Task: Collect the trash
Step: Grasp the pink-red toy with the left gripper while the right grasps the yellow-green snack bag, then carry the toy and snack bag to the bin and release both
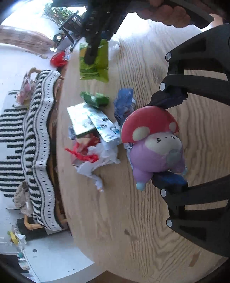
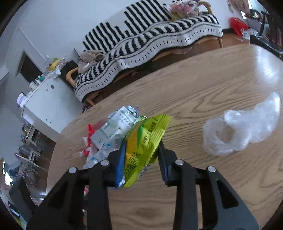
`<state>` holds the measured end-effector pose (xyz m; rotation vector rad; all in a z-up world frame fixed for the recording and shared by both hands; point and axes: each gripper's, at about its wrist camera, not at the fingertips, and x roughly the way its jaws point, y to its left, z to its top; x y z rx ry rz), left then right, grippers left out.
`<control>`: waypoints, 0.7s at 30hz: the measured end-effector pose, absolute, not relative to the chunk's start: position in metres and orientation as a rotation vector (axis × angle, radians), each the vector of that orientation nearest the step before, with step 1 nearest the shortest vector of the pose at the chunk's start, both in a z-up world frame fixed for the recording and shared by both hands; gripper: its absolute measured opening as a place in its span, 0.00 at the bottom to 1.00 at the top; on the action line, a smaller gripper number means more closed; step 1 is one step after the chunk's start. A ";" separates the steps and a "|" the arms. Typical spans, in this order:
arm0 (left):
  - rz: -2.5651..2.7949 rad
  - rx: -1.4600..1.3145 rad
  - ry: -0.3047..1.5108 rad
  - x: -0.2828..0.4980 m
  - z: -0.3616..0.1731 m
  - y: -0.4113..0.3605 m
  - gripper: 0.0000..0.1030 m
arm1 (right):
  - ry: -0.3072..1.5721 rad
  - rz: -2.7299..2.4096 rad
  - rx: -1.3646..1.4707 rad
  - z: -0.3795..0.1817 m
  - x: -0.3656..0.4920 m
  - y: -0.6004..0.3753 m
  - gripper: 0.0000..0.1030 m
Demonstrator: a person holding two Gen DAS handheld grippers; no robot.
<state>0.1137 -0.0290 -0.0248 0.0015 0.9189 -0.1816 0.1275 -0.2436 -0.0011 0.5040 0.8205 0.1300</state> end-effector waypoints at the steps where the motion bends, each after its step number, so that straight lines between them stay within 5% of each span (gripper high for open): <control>1: -0.189 0.001 0.909 0.110 -0.019 -0.029 0.57 | 0.813 0.131 0.496 0.004 0.120 -0.246 0.32; 11: -0.279 0.019 0.875 0.084 0.006 -0.072 0.57 | 0.784 0.053 0.366 0.042 0.041 -0.295 0.32; 21: -0.603 0.103 0.794 0.028 0.037 -0.208 0.57 | 0.744 -0.256 0.210 0.077 -0.105 -0.423 0.32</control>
